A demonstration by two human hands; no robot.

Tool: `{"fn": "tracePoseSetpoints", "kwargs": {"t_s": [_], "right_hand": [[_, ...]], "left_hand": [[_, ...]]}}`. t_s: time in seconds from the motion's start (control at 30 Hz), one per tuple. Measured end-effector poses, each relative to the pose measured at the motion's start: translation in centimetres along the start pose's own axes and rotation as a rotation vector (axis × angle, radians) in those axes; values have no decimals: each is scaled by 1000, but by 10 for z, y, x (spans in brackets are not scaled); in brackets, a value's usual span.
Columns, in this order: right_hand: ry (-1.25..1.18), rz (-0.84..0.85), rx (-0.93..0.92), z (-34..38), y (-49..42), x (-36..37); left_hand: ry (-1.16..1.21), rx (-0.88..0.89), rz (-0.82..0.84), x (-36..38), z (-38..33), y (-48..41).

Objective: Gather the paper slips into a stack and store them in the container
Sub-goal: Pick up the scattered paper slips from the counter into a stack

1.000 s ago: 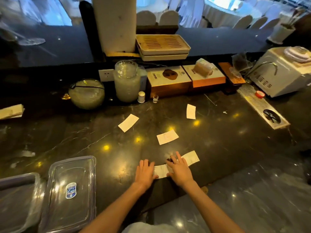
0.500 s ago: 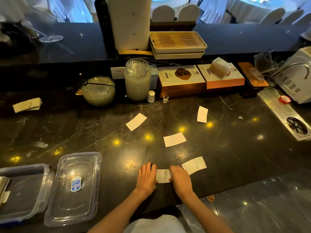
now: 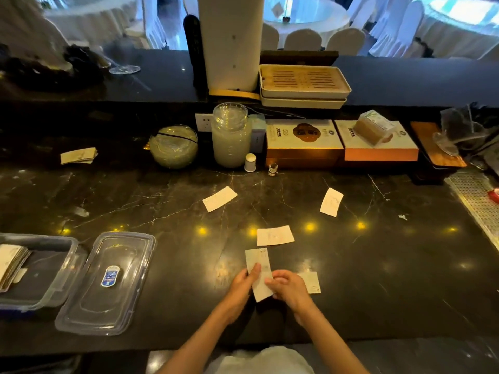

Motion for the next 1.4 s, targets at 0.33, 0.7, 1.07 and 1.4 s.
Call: {"fn": "tracePoseSetpoints", "kwargs": {"t_s": [0.33, 0.7, 1.07, 1.4], "right_hand": [[943, -140, -366, 48, -17, -72], [1179, -78, -312, 25, -31, -102], [588, 201, -401, 83, -10, -22], [808, 379, -451, 111, -24, 92]], "left_hand": [[78, -78, -177, 5, 8, -14], [27, -228, -193, -21, 15, -15], [-136, -352, -17, -46, -20, -11], [-174, -431, 444, -33, -43, 5]]}}
Point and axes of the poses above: each hand's wrist, its own y-axis away from the middle knuckle, its own x-axis out of the palm, z = x × y, the point moved 9 cm from there along -y, towards the middle knuckle, and after that the axes turned 7 degrees about -y, right-handed, at the moved point
